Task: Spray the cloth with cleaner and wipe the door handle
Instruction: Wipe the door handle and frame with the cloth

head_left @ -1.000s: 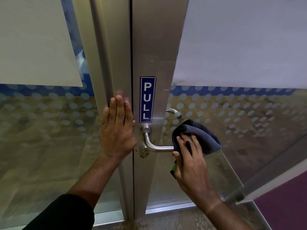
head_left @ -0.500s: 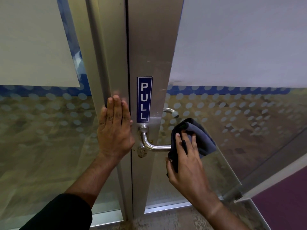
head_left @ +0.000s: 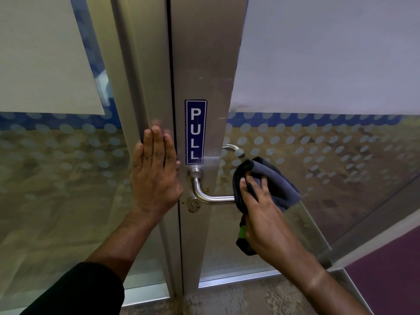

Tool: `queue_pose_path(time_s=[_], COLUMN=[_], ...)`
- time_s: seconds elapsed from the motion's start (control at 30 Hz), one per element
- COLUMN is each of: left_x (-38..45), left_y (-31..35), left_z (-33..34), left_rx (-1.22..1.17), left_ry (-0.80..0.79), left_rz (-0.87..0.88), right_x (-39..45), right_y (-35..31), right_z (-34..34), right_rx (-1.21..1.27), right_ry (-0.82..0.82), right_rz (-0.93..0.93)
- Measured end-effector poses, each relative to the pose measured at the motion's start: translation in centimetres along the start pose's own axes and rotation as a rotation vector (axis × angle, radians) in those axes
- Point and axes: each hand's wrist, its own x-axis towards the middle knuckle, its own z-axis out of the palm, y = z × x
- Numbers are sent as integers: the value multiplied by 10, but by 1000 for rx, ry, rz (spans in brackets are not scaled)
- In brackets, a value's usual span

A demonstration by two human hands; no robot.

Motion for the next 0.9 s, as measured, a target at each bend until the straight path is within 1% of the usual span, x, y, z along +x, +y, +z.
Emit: queue_pose_path(time_s=[0.13, 0.3, 0.4, 0.57, 0.77, 0.9], left_x=[-1, 0, 1, 0, 0, 1], left_y=[0, 0, 0, 1, 0, 1], left_z=[0, -1, -2, -2, -2, -4], left_rx=[1, -1, -8, -6, -7, -20], left_ry=[-3, -3, -14, -18, -21, -32], left_rz=[-5, -3, -11, -13, -7, -12], right_x=[-9, 7, 5, -14, 9, 0], right_y=[-4, -8, -6, -2, -12, -11], right_z=[1, -12, -16, -8, -11, -9], right_rx=[-18, -20, -2, 34, 33, 32], right_ry=[-31, -65, -72, -57, 12, 17], right_rz=[19, 63, 60, 37, 153, 149])
